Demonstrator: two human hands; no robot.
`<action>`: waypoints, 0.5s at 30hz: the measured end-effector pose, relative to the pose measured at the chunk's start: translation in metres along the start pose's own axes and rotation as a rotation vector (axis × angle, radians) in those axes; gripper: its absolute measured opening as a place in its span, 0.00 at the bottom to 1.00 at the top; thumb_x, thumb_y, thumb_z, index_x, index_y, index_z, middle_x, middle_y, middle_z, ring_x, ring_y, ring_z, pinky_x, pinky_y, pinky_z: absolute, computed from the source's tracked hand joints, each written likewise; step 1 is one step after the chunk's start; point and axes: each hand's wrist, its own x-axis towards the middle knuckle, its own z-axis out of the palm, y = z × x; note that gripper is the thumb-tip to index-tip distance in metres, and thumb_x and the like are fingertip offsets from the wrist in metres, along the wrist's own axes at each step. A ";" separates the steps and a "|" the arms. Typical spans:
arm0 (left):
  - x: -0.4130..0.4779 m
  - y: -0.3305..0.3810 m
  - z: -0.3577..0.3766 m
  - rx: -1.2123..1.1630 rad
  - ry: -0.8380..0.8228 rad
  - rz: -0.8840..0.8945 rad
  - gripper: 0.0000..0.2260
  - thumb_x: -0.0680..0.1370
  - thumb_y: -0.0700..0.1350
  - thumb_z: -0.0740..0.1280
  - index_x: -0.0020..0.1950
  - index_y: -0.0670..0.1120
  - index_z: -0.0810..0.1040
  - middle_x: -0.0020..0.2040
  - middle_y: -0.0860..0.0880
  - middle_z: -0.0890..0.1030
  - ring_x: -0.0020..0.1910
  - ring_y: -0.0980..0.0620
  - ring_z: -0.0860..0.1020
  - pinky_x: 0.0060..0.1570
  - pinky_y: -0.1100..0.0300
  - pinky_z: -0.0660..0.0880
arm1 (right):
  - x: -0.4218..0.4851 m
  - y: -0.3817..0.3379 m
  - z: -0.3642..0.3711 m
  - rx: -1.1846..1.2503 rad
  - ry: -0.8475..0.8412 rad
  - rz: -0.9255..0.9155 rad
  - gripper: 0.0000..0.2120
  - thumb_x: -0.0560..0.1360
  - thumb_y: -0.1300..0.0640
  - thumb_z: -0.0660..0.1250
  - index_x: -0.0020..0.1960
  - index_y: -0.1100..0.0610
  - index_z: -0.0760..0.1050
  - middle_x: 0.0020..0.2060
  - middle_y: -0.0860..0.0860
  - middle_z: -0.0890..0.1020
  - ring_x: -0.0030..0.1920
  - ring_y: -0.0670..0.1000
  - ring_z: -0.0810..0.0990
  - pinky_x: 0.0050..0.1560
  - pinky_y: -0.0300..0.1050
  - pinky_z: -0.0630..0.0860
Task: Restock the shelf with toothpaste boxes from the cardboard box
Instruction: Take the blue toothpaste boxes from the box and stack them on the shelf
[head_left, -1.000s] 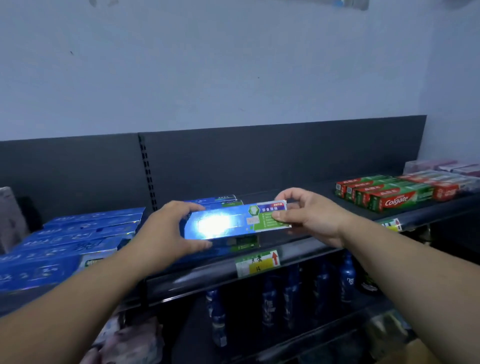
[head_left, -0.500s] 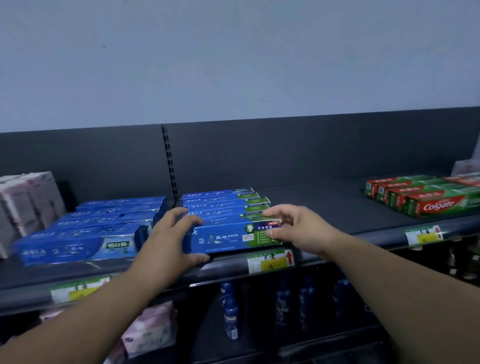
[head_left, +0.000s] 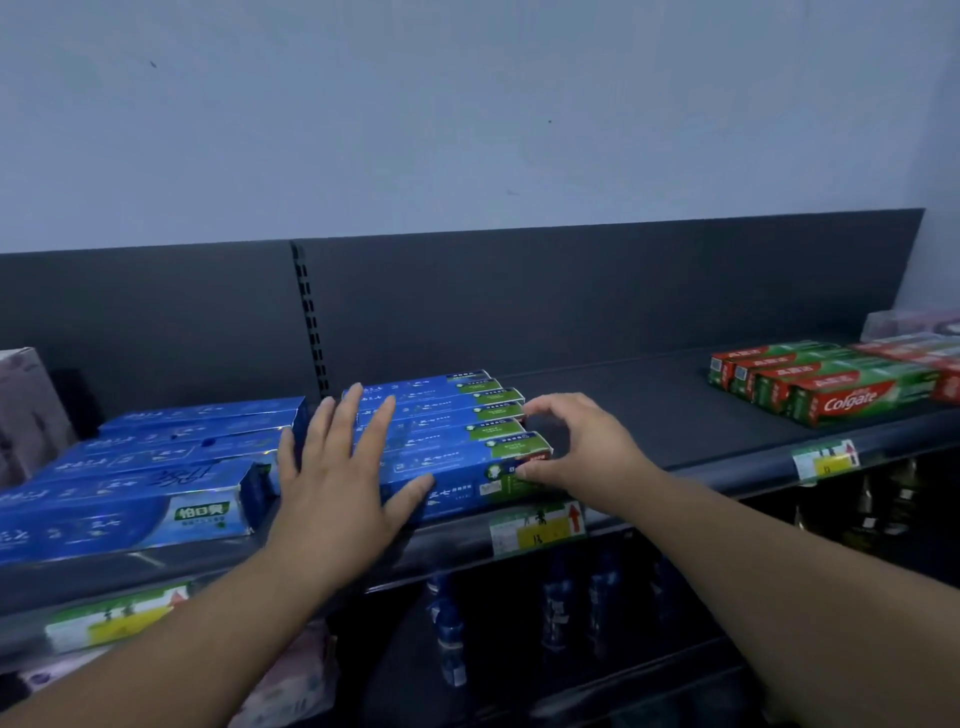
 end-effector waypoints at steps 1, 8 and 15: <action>0.001 0.005 -0.001 -0.008 0.028 0.030 0.38 0.72 0.73 0.47 0.78 0.58 0.45 0.79 0.52 0.40 0.77 0.51 0.38 0.73 0.46 0.37 | -0.001 0.000 0.000 0.001 0.005 0.006 0.27 0.68 0.50 0.78 0.64 0.44 0.72 0.61 0.42 0.70 0.59 0.45 0.71 0.57 0.39 0.69; 0.001 0.054 0.016 -0.034 -0.053 0.251 0.38 0.71 0.74 0.48 0.77 0.60 0.47 0.79 0.52 0.43 0.77 0.50 0.40 0.73 0.45 0.37 | -0.028 0.013 -0.015 -0.092 0.091 0.088 0.31 0.67 0.44 0.77 0.66 0.43 0.71 0.64 0.42 0.69 0.64 0.44 0.69 0.60 0.39 0.67; -0.002 0.110 0.041 -0.149 -0.152 0.563 0.35 0.74 0.70 0.55 0.77 0.56 0.55 0.79 0.49 0.49 0.78 0.47 0.46 0.74 0.46 0.40 | -0.099 0.041 -0.032 -0.249 0.260 0.310 0.31 0.68 0.42 0.76 0.67 0.47 0.71 0.64 0.45 0.70 0.66 0.47 0.69 0.62 0.37 0.66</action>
